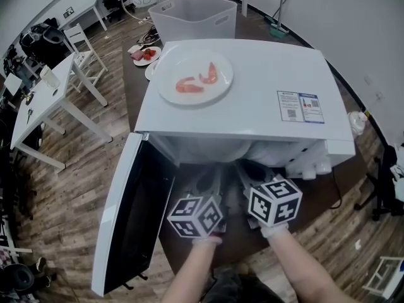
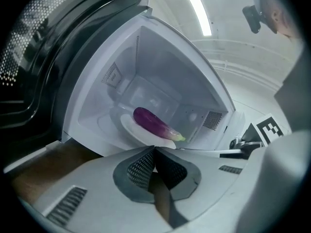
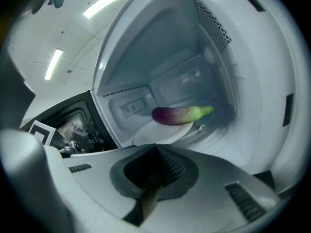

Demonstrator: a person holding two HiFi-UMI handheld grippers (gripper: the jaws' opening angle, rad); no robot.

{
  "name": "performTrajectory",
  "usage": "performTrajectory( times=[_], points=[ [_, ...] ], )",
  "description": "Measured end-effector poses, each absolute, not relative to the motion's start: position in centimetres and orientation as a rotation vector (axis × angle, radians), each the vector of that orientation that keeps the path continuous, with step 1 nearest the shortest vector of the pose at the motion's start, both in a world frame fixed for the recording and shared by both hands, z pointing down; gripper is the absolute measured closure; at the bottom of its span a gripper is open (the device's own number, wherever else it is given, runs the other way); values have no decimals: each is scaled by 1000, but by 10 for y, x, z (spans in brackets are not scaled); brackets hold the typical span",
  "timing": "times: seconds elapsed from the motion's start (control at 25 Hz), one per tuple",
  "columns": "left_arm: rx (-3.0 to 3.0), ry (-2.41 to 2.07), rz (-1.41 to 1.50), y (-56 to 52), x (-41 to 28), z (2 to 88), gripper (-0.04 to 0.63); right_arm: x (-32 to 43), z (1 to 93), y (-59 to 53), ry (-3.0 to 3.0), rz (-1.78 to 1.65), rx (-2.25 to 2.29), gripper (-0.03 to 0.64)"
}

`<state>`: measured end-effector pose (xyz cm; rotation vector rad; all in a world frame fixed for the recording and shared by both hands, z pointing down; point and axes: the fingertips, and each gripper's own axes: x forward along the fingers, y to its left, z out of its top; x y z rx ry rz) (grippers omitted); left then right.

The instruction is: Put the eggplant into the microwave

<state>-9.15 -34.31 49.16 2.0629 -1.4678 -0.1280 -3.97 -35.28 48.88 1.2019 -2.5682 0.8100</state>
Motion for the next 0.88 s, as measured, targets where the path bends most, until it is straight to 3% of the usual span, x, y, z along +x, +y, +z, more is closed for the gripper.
performTrajectory(
  times=[0.88],
  points=[
    [2076, -1435, -113, -361, -85, 490, 583, -41, 487, -365, -2563, 800, 1210, 612]
  ],
)
